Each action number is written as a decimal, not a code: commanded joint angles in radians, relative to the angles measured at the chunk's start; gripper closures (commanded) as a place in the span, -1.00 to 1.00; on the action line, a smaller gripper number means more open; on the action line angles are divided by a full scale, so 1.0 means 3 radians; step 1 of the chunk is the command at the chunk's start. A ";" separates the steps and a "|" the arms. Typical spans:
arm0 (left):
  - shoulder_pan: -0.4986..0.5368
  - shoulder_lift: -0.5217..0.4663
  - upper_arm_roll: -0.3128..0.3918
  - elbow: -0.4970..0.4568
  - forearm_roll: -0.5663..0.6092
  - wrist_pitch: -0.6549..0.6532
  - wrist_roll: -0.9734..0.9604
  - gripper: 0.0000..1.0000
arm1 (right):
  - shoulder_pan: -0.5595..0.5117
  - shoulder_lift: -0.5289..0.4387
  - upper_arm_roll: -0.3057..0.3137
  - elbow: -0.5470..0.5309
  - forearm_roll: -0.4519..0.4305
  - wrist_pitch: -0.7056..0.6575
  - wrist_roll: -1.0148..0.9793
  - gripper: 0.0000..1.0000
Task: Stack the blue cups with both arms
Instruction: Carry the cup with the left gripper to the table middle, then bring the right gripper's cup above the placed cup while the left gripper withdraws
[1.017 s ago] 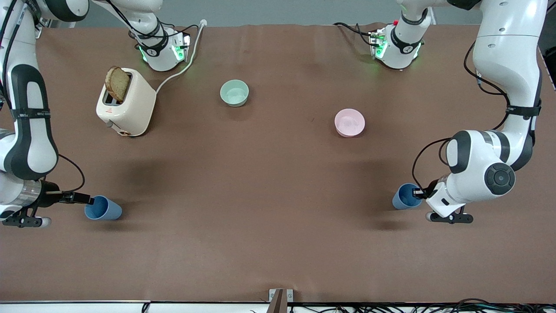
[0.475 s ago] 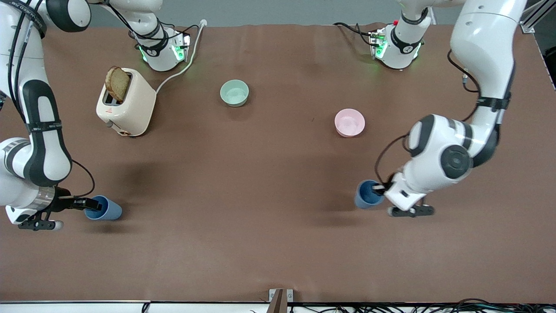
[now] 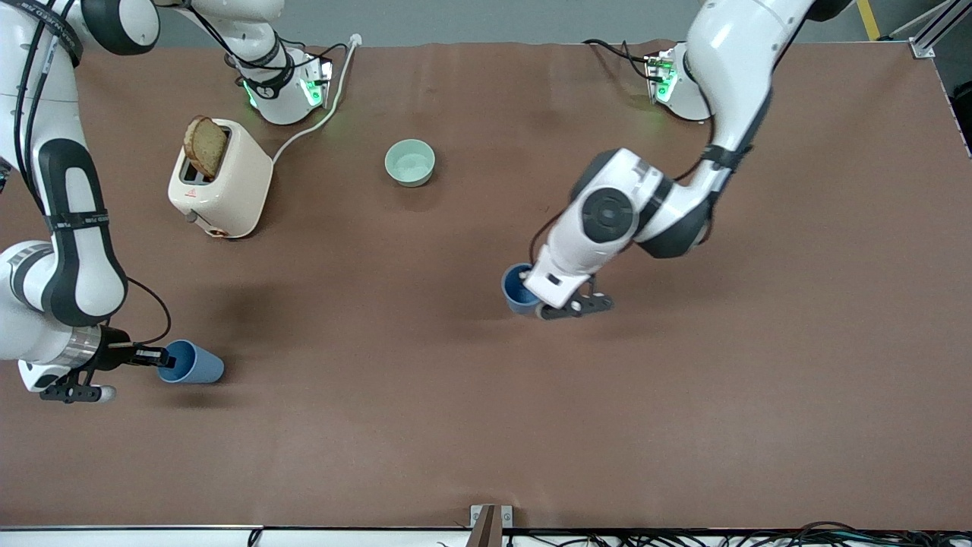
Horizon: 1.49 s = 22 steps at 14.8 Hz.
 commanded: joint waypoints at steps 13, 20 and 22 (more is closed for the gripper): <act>-0.0073 -0.0071 0.0283 0.0515 0.0291 -0.0192 -0.0170 -1.00 | 0.1138 -0.1354 0.0011 -0.0092 -0.0105 -0.1086 0.1867 0.99; 0.0653 -0.0950 0.0304 0.0572 0.0522 -0.0975 0.0559 -1.00 | 0.2282 -0.1462 0.0016 -0.0046 -0.0463 -0.1035 0.3420 0.99; 0.0852 -0.1181 0.0299 0.0572 0.0502 -0.1235 0.0953 -1.00 | 0.2605 -0.1441 0.0026 -0.0052 -0.0728 -0.0933 0.4002 0.99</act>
